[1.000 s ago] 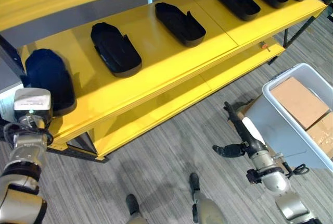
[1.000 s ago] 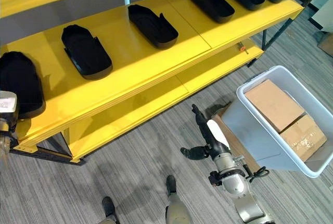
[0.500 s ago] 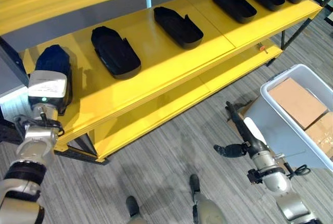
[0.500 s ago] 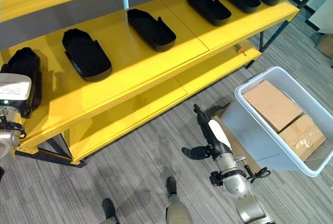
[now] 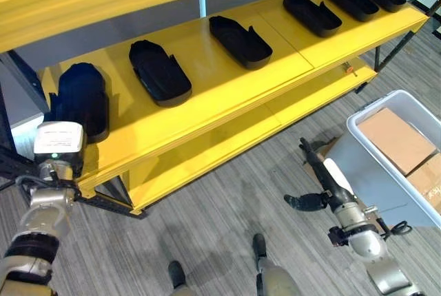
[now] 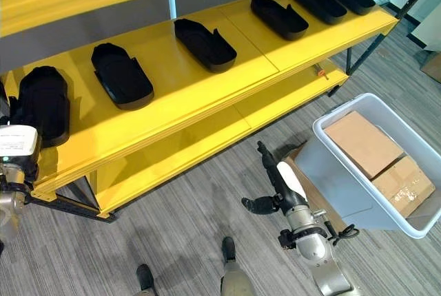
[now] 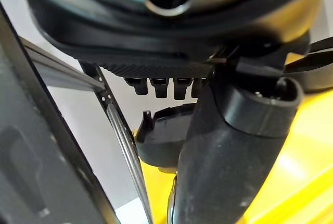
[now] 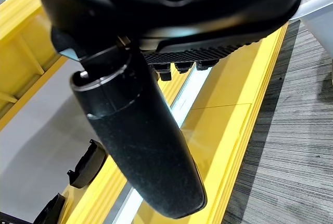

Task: Move parts from the plastic box to the shelf.

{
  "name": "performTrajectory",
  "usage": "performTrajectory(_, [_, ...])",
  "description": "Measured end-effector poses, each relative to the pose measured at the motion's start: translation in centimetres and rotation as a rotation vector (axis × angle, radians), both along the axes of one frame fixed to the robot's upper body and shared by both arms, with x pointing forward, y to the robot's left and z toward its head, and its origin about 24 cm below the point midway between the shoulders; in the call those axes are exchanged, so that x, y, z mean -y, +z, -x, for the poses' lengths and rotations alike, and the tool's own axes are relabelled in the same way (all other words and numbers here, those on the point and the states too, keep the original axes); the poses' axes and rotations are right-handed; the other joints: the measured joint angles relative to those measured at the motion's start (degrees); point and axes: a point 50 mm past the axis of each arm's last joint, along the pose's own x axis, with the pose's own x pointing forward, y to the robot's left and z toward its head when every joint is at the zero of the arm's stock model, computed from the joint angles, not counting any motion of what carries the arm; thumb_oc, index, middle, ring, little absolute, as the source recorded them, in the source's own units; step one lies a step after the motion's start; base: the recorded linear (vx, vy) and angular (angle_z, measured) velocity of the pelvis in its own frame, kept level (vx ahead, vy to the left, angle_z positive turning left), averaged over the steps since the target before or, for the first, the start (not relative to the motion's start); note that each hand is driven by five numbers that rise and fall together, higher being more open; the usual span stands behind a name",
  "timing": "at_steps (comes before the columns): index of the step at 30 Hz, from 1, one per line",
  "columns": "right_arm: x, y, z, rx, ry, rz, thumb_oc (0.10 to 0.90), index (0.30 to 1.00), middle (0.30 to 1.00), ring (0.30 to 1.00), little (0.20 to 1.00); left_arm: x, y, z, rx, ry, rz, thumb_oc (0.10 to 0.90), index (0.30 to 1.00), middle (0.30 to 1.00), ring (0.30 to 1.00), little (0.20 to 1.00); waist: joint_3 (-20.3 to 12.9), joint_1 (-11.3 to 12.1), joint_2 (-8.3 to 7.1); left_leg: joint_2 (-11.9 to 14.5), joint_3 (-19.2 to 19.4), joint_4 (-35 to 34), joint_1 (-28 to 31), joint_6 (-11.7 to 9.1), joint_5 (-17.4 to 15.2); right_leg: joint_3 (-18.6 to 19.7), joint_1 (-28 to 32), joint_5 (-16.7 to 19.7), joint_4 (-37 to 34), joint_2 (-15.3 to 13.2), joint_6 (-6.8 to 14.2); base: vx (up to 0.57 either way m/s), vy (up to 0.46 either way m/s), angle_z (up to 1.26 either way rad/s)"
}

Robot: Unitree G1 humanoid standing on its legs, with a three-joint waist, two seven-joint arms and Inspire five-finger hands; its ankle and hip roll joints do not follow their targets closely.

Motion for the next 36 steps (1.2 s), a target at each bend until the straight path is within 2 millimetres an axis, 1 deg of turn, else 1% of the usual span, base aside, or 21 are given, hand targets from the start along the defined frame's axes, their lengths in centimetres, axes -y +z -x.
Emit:
performTrajectory(1, [0.1, 0.0, 0.0, 0.000, -0.003, -0.001, 0.900, 1.000, 1.000, 1.000, 1.000, 0.4, -0.8, 0.1, -0.007, -0.002, 0.060, 0.900, 1.000, 1.000, 1.000, 1.000, -0.16, 0.00, 0.20, 0.03, -0.03, 0.00, 0.04, 0.03, 0.02, -0.03, 0.06, 0.00, 0.01, 0.04, 0.00, 0.00, 0.000, 0.00])
performTrajectory(3, [0.2, -0.1, 0.0, -0.006, -0.012, 0.000, 0.900, 1.000, 1.000, 1.000, 1.000, 0.8, -1.5, 0.0, 0.031, 0.019, 0.170, 0.900, 1.000, 1.000, 1.000, 1.000, -0.30, -0.06, 0.41, 0.03, -0.05, 0.00, 0.10, 0.04, 0.04, -0.05, 0.15, 0.02, 0.01, 0.03, -0.01, 0.00, 0.000, 0.00])
performTrajectory(5, [0.4, -0.2, 0.1, -0.015, -0.024, 0.001, 0.900, 1.000, 1.000, 1.000, 1.000, 0.7, -1.3, 0.1, 0.060, 0.037, 0.235, 0.900, 1.000, 1.000, 1.000, 1.000, -0.33, -0.04, 0.44, 0.06, -0.22, -0.01, 0.10, 0.06, 0.10, -0.17, 0.29, 0.02, 0.00, 0.04, -0.02, 0.00, -0.003, 0.02])
performTrajectory(7, [0.6, -0.3, 0.1, -0.026, -0.041, -0.008, 0.900, 1.000, 1.000, 1.000, 1.000, 0.7, -1.4, 0.3, 0.107, 0.058, 0.367, 0.900, 1.000, 1.000, 1.000, 1.000, -0.70, -0.17, 0.47, 0.05, -0.42, -0.08, 0.19, 0.05, 0.15, -0.34, 0.53, 0.01, -0.01, 0.01, -0.02, 0.00, -0.005, 0.05])
performTrajectory(12, [0.4, -0.8, 0.2, -0.047, -0.048, -0.025, 0.900, 1.000, 1.000, 1.000, 1.000, 1.1, -2.4, 0.4, 0.108, 0.074, 0.504, 0.900, 1.000, 1.000, 1.000, 1.000, -2.04, -0.17, 0.43, 0.06, -0.47, -0.22, 0.18, 0.07, 0.14, -0.39, 0.54, -0.01, -0.02, 0.01, -0.04, 0.00, 0.000, 0.00])
performTrajectory(13, [0.3, -0.8, 0.2, -0.050, -0.047, -0.028, 0.900, 1.000, 1.000, 1.000, 1.000, 1.1, -2.6, 0.4, 0.107, 0.076, 0.560, 0.900, 1.000, 1.000, 1.000, 1.000, -2.07, -0.30, 0.40, 0.05, -0.48, -0.22, 0.17, 0.18, 0.08, -0.39, 0.53, -0.01, -0.02, 0.01, -0.04, 0.00, 0.000, 0.00])
performTrajectory(18, [0.5, -1.3, 0.4, -0.073, -0.059, -0.025, 0.900, 1.000, 1.000, 1.000, 1.000, 1.3, -2.7, 0.3, 0.130, 0.077, 0.673, 0.900, 1.000, 1.000, 1.000, 1.000, -2.07, -0.46, 0.41, 0.08, -0.49, -0.23, 0.18, 0.37, 0.03, -0.40, 0.53, 0.01, -0.03, 0.02, -0.06, 0.00, 0.000, 0.00])
performTrajectory(21, [0.7, -1.9, 0.8, -0.106, -0.073, -0.024, 0.900, 1.000, 1.000, 1.000, 1.000, 2.3, -3.1, -0.1, 0.172, 0.063, 0.806, 0.900, 1.000, 1.000, 1.000, 1.000, -2.21, -0.36, 0.64, 0.06, -0.50, -0.22, 0.18, 0.46, -0.03, -0.42, 0.54, 0.01, -0.03, -0.01, -0.06, 0.00, 0.000, 0.00])
performTrajectory(26, [0.7, -2.0, 0.8, -0.116, -0.073, -0.047, 0.900, 1.000, 1.000, 1.000, 1.000, 3.6, -2.8, -0.7, 0.209, 0.002, 0.967, 0.900, 1.000, 1.000, 1.000, 1.000, -2.30, -0.43, 0.80, 0.03, -0.51, -0.23, 0.19, 0.49, -0.01, -0.47, 0.55, 0.04, -0.04, -0.05, -0.08, 0.00, 0.000, 0.00])
performTrajectory(27, [0.7, -2.0, 0.8, -0.118, -0.072, -0.047, 0.900, 1.000, 1.000, 1.000, 1.000, 4.4, -2.7, -1.0, 0.202, -0.036, 1.002, 0.900, 1.000, 1.000, 1.000, 1.000, -2.32, -0.36, 0.84, 0.04, -0.51, -0.23, 0.19, 0.49, -0.01, -0.48, 0.55, 0.04, -0.03, -0.03, -0.08, 0.00, 0.000, 0.00])
performTrajectory(30, [0.6, -2.0, 0.8, -0.121, -0.067, -0.047, 0.900, 1.000, 1.000, 1.000, 1.000, 5.2, -2.6, -1.2, 0.194, -0.074, 1.047, 0.900, 1.000, 1.000, 1.000, 1.000, -2.37, -0.40, 0.93, 0.04, -0.51, -0.23, 0.19, 0.49, -0.01, -0.48, 0.55, 0.04, -0.03, -0.04, -0.08, 0.00, 0.000, 0.00])
performTrajectory(32, [0.6, -2.0, 0.8, -0.122, -0.067, -0.046, 0.900, 1.000, 1.000, 1.000, 1.000, 5.7, -2.6, -1.2, 0.191, -0.100, 1.108, 0.900, 1.000, 1.000, 1.000, 1.000, -2.39, -0.41, 0.97, 0.04, -0.51, -0.23, 0.20, 0.49, -0.01, -0.51, 0.56, 0.04, -0.03, -0.03, -0.08, 0.00, 0.000, 0.00])
performTrajectory(36, [0.6, -2.0, 0.8, -0.122, -0.067, -0.046, 0.900, 1.000, 1.000, 1.000, 1.000, 6.0, -2.7, -1.2, 0.193, -0.120, 1.189, 0.900, 1.000, 1.000, 1.000, 1.000, -2.57, -0.40, 1.28, 0.03, -0.51, -0.23, 0.26, 0.51, -0.02, -0.52, 0.62, 0.04, -0.03, -0.05, -0.08, 0.00, 0.000, 0.00])
